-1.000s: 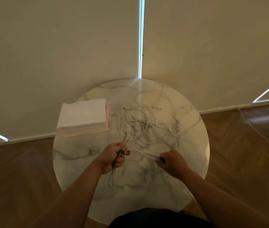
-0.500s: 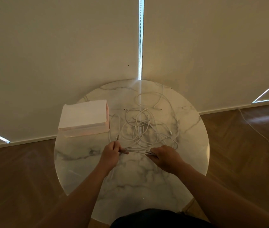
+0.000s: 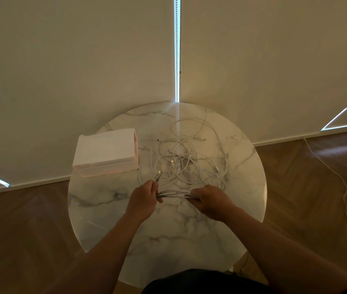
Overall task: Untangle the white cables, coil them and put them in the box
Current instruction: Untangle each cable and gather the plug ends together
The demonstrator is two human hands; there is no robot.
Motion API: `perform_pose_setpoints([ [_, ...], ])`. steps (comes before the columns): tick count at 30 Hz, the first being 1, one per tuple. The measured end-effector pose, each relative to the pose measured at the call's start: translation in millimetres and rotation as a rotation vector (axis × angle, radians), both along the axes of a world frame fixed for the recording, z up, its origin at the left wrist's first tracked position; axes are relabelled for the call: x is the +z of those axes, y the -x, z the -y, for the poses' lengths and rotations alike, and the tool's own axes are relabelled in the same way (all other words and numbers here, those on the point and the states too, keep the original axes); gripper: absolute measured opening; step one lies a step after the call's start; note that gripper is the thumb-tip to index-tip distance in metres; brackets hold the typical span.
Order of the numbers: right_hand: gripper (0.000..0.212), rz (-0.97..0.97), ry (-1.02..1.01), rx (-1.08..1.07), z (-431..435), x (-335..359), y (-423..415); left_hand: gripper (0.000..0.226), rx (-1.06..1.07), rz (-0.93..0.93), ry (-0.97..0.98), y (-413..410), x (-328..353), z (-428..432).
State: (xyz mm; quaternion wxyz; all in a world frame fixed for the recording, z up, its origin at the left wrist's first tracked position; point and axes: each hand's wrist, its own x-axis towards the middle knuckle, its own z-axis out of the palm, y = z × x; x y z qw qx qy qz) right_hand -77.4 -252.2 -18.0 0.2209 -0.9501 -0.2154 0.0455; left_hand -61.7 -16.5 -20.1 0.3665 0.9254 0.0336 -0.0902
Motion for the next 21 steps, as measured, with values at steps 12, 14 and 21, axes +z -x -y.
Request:
perform_pose_setpoints([
  [12,0.042,-0.013,0.085,0.075,-15,12,-10,0.035,0.115,-0.385,0.818,12,21,9],
  [14,0.045,0.016,0.121,0.062,-13,13,-10,0.037,0.150,-0.409,0.886,10,22,7],
  [21,0.036,-0.029,0.091,-0.028,31,-12,-12,0.040,0.297,-0.288,0.913,-3,25,-21],
])
